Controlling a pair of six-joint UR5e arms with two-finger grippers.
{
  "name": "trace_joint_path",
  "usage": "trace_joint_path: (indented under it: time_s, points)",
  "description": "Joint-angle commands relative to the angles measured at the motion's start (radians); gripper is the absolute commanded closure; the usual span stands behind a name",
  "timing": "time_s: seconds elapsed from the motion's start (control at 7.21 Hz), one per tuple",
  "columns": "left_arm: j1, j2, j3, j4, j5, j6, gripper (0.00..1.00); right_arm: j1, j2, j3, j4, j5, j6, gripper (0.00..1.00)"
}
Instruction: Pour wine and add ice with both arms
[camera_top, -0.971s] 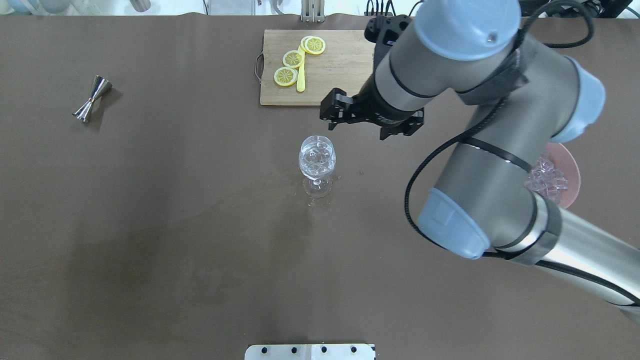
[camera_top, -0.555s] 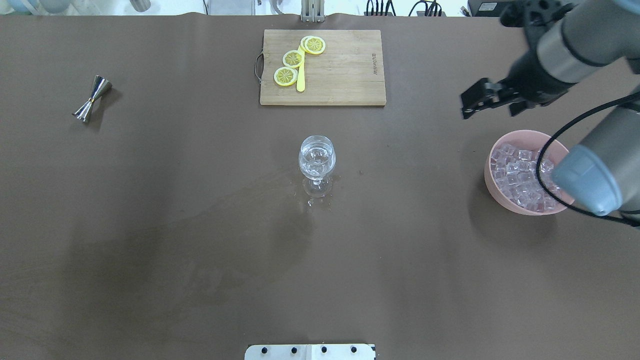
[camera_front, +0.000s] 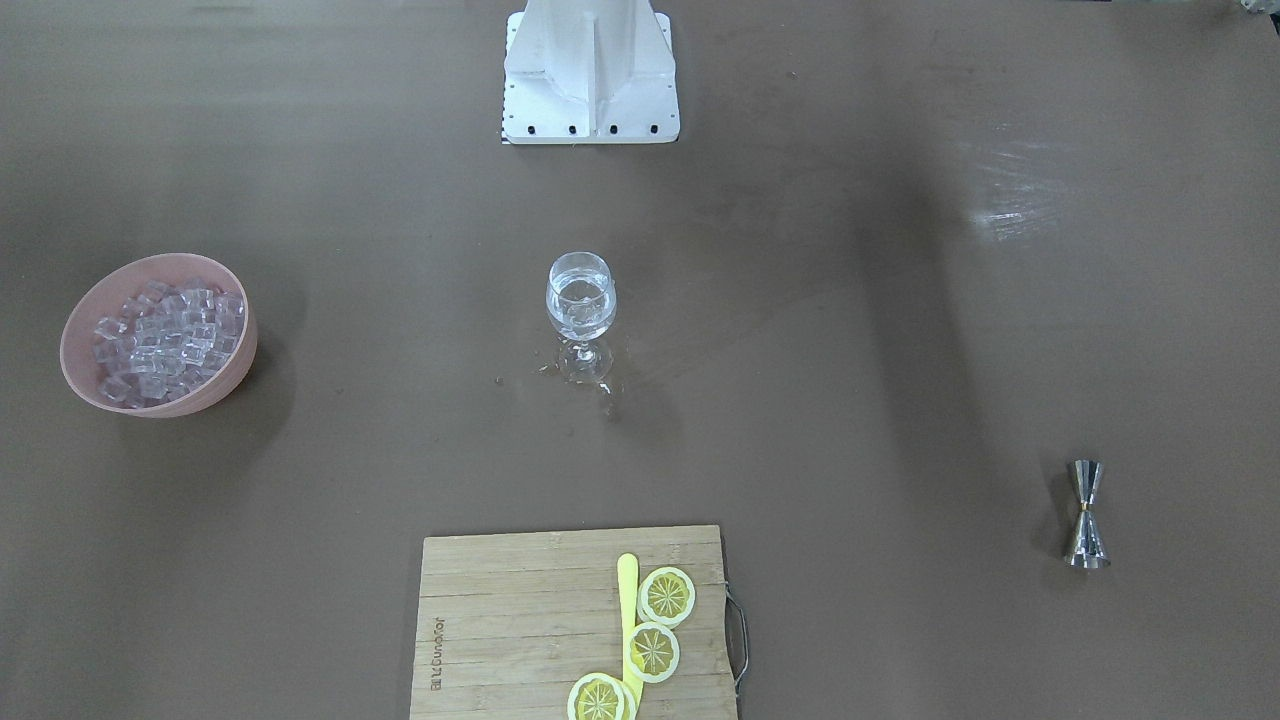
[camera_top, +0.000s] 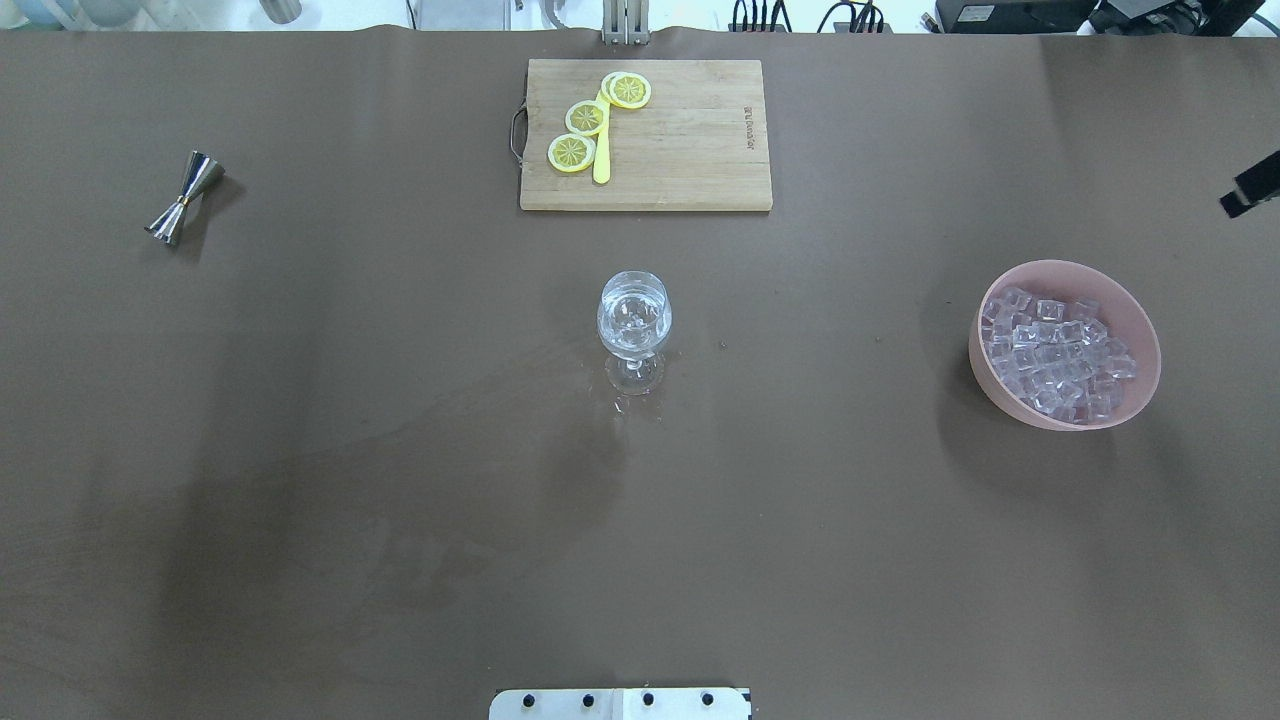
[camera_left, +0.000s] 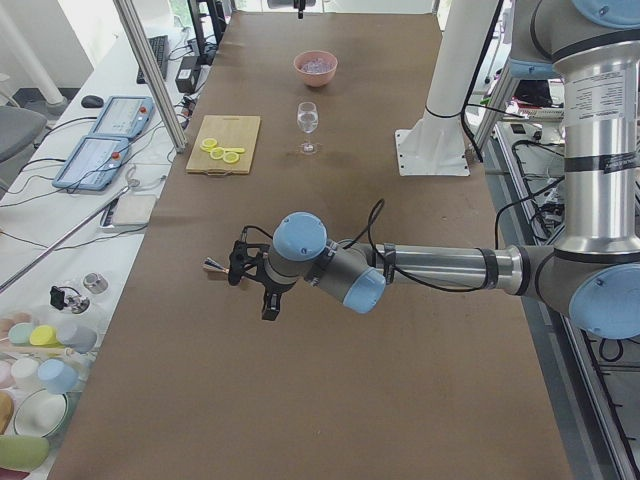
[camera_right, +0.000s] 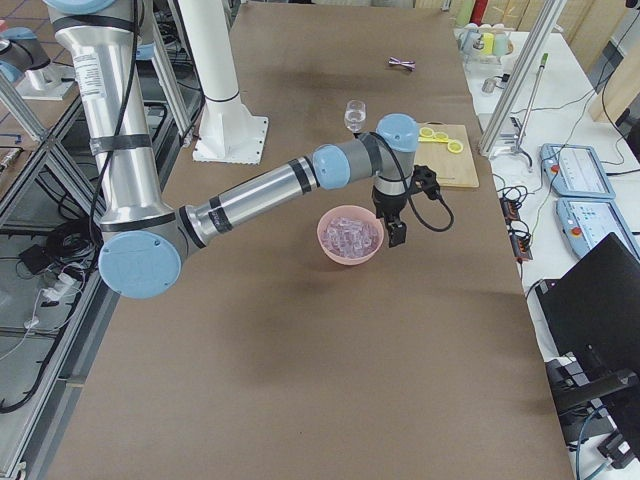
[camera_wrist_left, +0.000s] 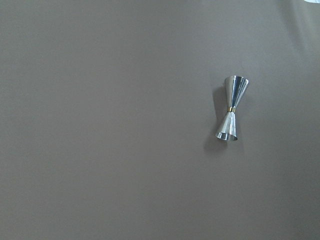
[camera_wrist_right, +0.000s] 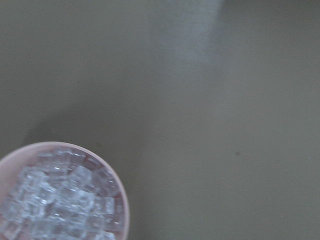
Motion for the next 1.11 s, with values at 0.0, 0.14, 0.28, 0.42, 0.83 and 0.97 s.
trace_joint_path:
  time_s: [0.0, 0.14, 0.28, 0.42, 0.83, 0.97]
  points:
    - [-0.009, 0.104, 0.016, -0.003, 0.021, 0.005, 0.02, 0.123, -0.042, -0.084, 0.002, 0.005, -0.129, 0.00]
    - [-0.015, 0.115, 0.002, -0.006, 0.038, 0.007, 0.02, 0.134, -0.066, -0.082, 0.003, 0.006, -0.129, 0.00]
    - [-0.007, 0.129, 0.011, 0.005, 0.058, 0.010, 0.02, 0.134, -0.069, -0.084, 0.003, -0.018, -0.132, 0.00]
    - [0.008, 0.133, 0.007, 0.046, 0.058, 0.042, 0.02, 0.139, -0.087, -0.084, 0.002, -0.031, -0.131, 0.00]
    - [0.027, 0.161, -0.024, 0.054, 0.044, 0.103, 0.02, 0.146, -0.106, -0.098, 0.002, -0.026, -0.131, 0.00]
    - [0.037, 0.162, -0.027, 0.054, 0.044, 0.128, 0.02, 0.148, -0.103, -0.105, 0.000, -0.021, -0.131, 0.00]
